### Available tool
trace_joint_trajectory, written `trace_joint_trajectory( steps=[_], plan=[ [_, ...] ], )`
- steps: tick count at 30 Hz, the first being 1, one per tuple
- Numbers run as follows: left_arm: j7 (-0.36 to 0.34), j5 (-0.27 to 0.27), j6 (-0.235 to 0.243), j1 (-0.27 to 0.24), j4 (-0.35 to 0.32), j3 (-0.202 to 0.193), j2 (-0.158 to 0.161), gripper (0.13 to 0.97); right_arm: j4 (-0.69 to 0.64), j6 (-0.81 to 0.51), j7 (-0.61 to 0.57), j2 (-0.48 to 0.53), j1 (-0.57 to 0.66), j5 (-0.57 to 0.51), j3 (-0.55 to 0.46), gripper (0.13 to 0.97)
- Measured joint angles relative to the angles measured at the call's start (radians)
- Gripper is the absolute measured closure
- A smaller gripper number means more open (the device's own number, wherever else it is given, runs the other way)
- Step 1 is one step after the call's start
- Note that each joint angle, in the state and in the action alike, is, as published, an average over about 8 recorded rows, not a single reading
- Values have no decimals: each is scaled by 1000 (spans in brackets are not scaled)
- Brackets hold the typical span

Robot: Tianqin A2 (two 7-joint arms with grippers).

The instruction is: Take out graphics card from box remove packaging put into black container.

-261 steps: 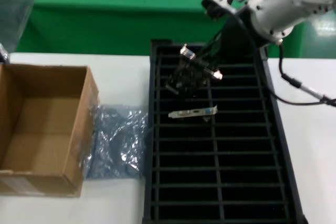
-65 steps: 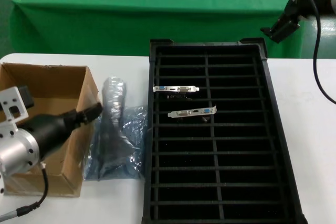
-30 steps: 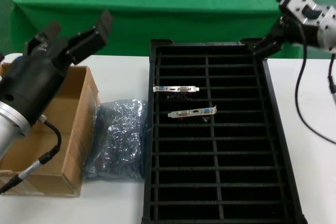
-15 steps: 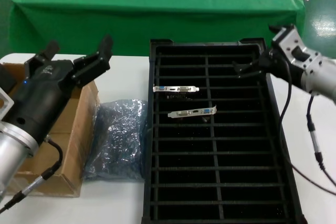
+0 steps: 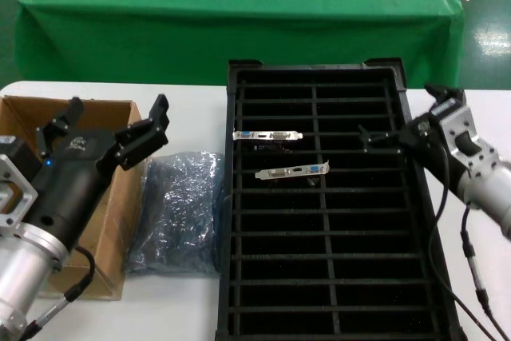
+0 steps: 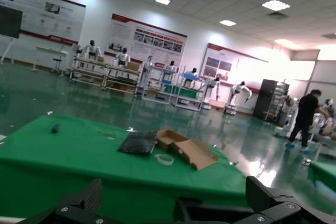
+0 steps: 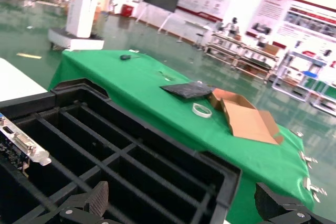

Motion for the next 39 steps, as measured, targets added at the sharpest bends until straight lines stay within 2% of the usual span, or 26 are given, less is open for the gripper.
trace_joint_trajectory(
  steps=[30,34,39],
  plan=[
    [495,-208,-178,141,94,50,63,132,604,295,96,33,-655,192,193,129],
    [539,-227,-194,153,102,55,69,132,658,321,105,36,-713,209,210,129],
    [553,-232,-199,157,105,56,70,132,674,329,108,37,-730,214,216,129]
  ],
)
